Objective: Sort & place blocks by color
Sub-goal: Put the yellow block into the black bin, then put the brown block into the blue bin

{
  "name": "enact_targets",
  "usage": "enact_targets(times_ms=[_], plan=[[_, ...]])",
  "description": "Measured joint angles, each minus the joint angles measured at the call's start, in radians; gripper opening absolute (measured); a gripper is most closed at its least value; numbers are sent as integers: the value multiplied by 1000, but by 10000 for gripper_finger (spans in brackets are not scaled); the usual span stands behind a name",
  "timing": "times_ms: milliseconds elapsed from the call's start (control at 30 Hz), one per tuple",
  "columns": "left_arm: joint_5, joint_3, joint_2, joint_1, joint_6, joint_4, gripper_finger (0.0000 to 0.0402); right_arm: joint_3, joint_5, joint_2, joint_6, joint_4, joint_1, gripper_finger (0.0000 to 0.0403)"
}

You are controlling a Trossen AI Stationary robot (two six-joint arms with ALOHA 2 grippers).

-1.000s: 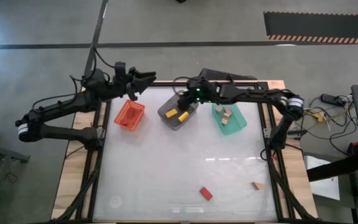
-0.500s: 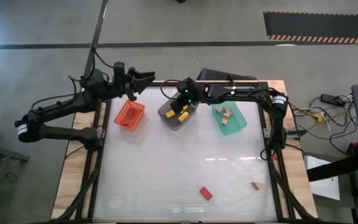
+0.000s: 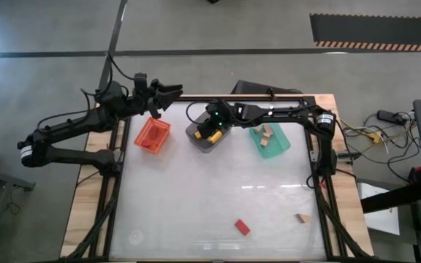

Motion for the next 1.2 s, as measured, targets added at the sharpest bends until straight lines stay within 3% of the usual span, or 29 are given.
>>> enact_targets(times_ms=[200,500,933,1200], plan=[[0,0,0,0,0,1,171,0,-5,0,18,-2,0,117],[0,-1,0,0,-2,-5,171,41,-132,-58,17,-115,2,131],[0,-8,0,0,-3,-22,171,61,-227,-351,92,-502,17,118],[-6,-13,7,0,-3,-21,171,60,-239,-487,230,-702,124,118]])
